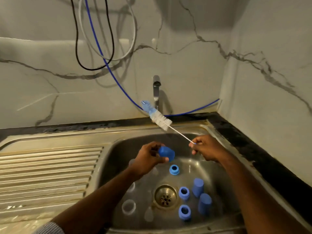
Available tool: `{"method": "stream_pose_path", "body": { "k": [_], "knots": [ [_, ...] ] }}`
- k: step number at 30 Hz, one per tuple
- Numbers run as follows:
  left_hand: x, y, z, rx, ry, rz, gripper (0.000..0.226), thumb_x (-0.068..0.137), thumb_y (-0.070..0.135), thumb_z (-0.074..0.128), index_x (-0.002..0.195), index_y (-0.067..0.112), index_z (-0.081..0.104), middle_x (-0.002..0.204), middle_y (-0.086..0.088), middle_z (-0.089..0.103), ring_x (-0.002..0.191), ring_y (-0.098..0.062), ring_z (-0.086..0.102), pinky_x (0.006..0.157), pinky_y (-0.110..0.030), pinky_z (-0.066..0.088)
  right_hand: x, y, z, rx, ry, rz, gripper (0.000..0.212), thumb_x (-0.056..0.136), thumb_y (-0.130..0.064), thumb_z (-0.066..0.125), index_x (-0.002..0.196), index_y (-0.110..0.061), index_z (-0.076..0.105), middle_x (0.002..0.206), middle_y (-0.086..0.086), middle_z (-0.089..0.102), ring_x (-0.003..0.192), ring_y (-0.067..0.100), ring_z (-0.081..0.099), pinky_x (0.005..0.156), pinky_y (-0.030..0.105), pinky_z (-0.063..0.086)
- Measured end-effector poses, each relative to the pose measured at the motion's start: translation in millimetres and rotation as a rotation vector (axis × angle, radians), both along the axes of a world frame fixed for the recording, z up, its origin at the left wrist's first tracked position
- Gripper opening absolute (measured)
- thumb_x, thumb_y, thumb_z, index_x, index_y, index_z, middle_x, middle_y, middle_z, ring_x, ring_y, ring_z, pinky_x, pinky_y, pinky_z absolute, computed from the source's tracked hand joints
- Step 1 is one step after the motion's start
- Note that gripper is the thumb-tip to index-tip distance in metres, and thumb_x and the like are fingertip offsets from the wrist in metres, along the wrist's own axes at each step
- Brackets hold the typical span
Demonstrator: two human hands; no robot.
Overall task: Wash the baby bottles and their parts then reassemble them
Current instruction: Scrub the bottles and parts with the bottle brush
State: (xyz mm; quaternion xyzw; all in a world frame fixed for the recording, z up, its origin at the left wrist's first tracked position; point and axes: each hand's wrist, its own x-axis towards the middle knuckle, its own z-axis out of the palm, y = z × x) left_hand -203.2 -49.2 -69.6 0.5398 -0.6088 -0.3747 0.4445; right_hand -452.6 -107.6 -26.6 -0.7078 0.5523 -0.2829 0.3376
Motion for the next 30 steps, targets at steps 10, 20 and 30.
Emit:
{"method": "stream_pose_path", "body": {
  "k": [10, 20, 30],
  "knots": [
    [-80, -70, -41, 0.081, -0.705, -0.057, 0.055, 0.070, 0.038, 0.086, 0.120, 0.034, 0.064, 0.113, 0.014, 0.065, 0.110, -0.015, 0.056, 0.094, -0.042, 0.036, -20, -6, -2, 0.061, 0.023, -0.045, 0.010, 0.096, -0.028, 0.066, 0.094, -0.020, 0.071, 0.072, 0.001, 0.074, 0.037, -0.002, 0.048, 0.044, 0.022, 0.038],
    [-112, -97, -80, 0.075, -0.891, -0.098, 0.053, 0.077, 0.033, 0.082, 0.124, 0.035, 0.059, 0.123, 0.012, 0.066, 0.126, -0.020, 0.045, 0.099, -0.046, 0.026, -12, -13, -12, 0.075, 0.050, 0.000, 0.007, 0.096, -0.024, 0.067, 0.091, -0.019, 0.071, 0.066, -0.003, 0.069, 0.039, -0.008, 0.053, 0.037, 0.008, 0.034],
    [-82, -77, -44, 0.024, -0.791, -0.119, 0.049, 0.075, 0.033, 0.085, 0.120, 0.024, 0.067, 0.117, 0.007, 0.070, 0.112, -0.016, 0.062, 0.097, -0.036, 0.045, -6, -9, -12, 0.081, 0.096, 0.034, 0.009, 0.096, -0.025, 0.066, 0.087, -0.022, 0.069, 0.064, -0.006, 0.068, 0.041, -0.006, 0.054, 0.052, 0.017, 0.035]
  ]
}}
